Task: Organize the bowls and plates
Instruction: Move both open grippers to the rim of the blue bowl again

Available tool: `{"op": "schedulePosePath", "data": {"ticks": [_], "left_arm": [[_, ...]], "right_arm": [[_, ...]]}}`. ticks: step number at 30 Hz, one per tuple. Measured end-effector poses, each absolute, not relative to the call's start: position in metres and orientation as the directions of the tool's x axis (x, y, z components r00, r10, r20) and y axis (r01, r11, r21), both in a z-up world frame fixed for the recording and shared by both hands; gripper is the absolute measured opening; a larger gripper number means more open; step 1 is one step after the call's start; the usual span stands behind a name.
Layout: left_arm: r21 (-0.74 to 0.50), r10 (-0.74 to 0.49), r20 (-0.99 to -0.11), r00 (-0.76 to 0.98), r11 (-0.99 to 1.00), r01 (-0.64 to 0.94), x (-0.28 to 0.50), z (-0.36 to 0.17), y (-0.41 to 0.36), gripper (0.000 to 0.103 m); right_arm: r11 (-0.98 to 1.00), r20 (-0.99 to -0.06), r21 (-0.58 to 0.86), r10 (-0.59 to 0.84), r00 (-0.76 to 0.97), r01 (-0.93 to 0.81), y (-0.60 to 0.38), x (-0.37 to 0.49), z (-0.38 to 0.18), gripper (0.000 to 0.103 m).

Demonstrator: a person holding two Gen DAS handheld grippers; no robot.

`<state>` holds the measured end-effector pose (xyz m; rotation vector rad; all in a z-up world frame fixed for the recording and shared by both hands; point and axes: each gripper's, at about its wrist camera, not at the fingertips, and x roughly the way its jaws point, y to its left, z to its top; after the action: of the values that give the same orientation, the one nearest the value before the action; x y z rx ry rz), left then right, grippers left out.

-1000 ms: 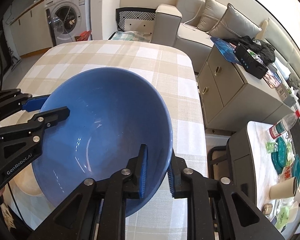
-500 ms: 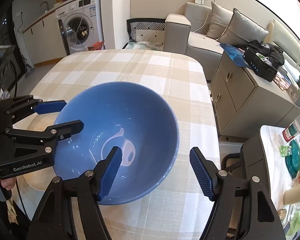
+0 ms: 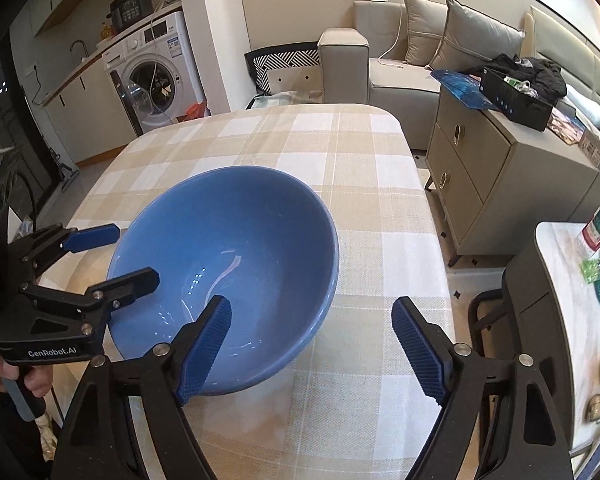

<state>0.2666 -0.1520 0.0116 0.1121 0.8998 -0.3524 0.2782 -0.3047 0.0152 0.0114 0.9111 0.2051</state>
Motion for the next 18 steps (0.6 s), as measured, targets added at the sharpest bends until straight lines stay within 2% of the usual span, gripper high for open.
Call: {"op": "schedulePosePath", "data": {"ticks": [3,10,18], "left_arm": [[-0.058,-0.258,-0.78,0.57,0.937,0.345,0.264,0.011,-0.152,0.098],[-0.074,-0.269,-0.783,0.561,0.936,0.345,0.261,0.009,-0.152,0.103],[-0.112,-0.299,-0.789,0.537,0.929,0.353,0.259,0.005,-0.151,0.103]], "right_arm": [[0.979,-0.778,0.128,0.198,0.597,-0.157,-0.31,0.279,0.013,0.087],[0.971,-0.77,0.192,0.24,0.591,-0.144,-0.318,0.28,0.008,0.09],[0.958,-0.766,0.258,0.283,0.577,-0.128,-0.323,0.281,-0.002,0.092]]}}
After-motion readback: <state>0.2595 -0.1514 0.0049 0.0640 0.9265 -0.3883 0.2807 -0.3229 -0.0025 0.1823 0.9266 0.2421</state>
